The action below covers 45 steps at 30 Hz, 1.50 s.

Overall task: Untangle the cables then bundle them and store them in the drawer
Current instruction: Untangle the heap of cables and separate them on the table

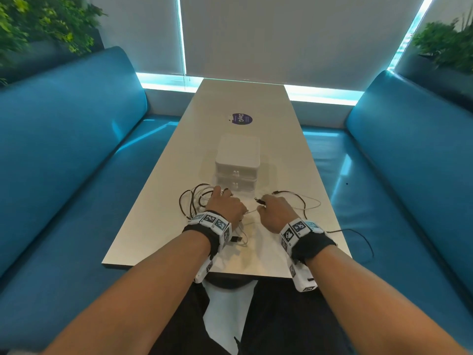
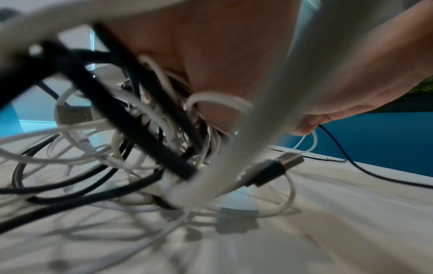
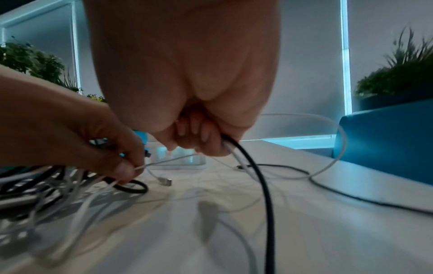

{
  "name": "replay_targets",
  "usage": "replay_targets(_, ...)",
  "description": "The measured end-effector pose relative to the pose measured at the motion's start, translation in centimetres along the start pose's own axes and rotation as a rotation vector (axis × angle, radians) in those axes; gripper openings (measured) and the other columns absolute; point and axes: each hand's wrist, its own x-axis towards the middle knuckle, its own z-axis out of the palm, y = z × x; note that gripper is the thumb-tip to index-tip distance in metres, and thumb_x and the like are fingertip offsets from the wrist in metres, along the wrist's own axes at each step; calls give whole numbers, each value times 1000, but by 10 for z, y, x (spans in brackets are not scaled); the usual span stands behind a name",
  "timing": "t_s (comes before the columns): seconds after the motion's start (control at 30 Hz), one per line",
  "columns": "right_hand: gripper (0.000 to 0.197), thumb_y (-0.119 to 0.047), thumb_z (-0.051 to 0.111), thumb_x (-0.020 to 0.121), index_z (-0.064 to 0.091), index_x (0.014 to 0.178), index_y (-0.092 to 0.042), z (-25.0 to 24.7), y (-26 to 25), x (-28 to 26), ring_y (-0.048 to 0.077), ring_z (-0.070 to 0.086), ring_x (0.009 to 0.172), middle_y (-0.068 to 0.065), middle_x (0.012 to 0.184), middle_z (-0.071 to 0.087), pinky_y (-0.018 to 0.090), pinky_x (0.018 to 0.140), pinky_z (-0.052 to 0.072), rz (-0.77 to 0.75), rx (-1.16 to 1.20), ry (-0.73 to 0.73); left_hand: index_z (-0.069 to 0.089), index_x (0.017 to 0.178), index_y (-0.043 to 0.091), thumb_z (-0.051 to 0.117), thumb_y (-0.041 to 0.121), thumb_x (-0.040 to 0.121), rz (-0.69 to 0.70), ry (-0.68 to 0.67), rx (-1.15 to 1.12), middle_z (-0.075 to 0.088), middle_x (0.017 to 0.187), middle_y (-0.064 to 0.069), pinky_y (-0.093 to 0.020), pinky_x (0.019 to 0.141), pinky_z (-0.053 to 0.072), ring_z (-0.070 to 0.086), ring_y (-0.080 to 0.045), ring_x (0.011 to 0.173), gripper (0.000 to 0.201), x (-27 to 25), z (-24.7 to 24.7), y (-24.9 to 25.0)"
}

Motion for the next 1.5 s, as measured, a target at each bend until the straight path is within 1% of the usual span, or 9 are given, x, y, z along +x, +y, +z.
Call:
replay_targets(0.17, 25, -23, 47, 98, 66, 104, -9, 17, -17, 1, 32, 63, 94, 14, 104, 69, 34, 74, 47, -67, 11, -105, 67, 104, 24, 39, 31, 104, -19, 45, -66, 66, 109, 3, -51, 102, 26, 47, -28, 118, 30, -1, 2, -1)
replay_targets(0.33, 23, -31, 50, 100, 64, 100, -13, 18, -10, 1, 30, 62, 92, 12, 100, 69, 32, 70, 43, -56, 13, -86, 69, 104, 30, 43, 39, 102, -42, 27, -119, 66, 109, 3, -51, 100, 26, 46, -27, 117, 28, 1, 4, -8)
replay_targets(0.5, 26, -28, 53, 98, 67, 111, -10, 0, 10, 7, 33, 63, 99, 15, 108, 66, 37, 83, 51, 114, 61, -24, 71, 108, 28, 48, 41, 99, -76, -21, -66, 68, 114, 5, -51, 102, 24, 44, -28, 123, 28, 5, 5, -15)
replay_targets(0.63, 27, -28, 52, 98, 66, 113, -11, -8, 23, 8, 34, 62, 101, 15, 111, 65, 33, 77, 46, 205, 32, 21, 73, 103, 30, 46, 40, 100, -77, -4, -129, 70, 106, 8, -49, 100, 23, 45, -26, 117, 29, 8, 2, -18)
replay_targets(0.73, 23, -24, 47, 97, 63, 109, -12, -6, 15, 5, 34, 62, 100, 15, 108, 66, 30, 74, 43, 134, 28, 43, 72, 102, 31, 46, 34, 100, -58, 12, -63, 71, 104, 9, -49, 100, 23, 45, -26, 117, 25, 6, 2, -11)
replay_targets(0.87, 29, -25, 50, 96, 65, 118, -15, 0, -1, -1, 31, 60, 109, 10, 115, 69, 36, 90, 49, -48, 83, 51, 71, 102, 31, 46, 31, 100, -41, 13, -32, 71, 105, 8, -50, 102, 23, 43, -27, 120, 25, 4, 1, -1)
replay_targets(1.07, 25, -24, 48, 99, 68, 105, -9, 18, -19, -1, 31, 64, 95, 15, 106, 69, 31, 70, 43, -8, 56, -61, 67, 101, 27, 40, 28, 102, -64, 33, -61, 69, 102, 5, -51, 103, 23, 43, -28, 120, 27, 2, 0, 1)
replay_targets(1.33, 23, -27, 57, 96, 71, 104, -10, -1, -7, 2, 29, 64, 93, 14, 101, 68, 37, 81, 54, 85, 115, -77, 69, 107, 33, 43, 42, 100, -69, 51, -123, 68, 108, 6, -53, 103, 24, 45, -26, 120, 29, 4, 6, -5)
replay_targets(1.5, 24, -30, 63, 93, 73, 105, -12, -11, 1, 7, 26, 62, 87, 11, 100, 68, 30, 72, 50, 161, 168, -93, 68, 108, 35, 45, 42, 95, -65, 50, -191, 68, 106, 6, -53, 99, 21, 45, -26, 116, 27, 7, 0, -6)
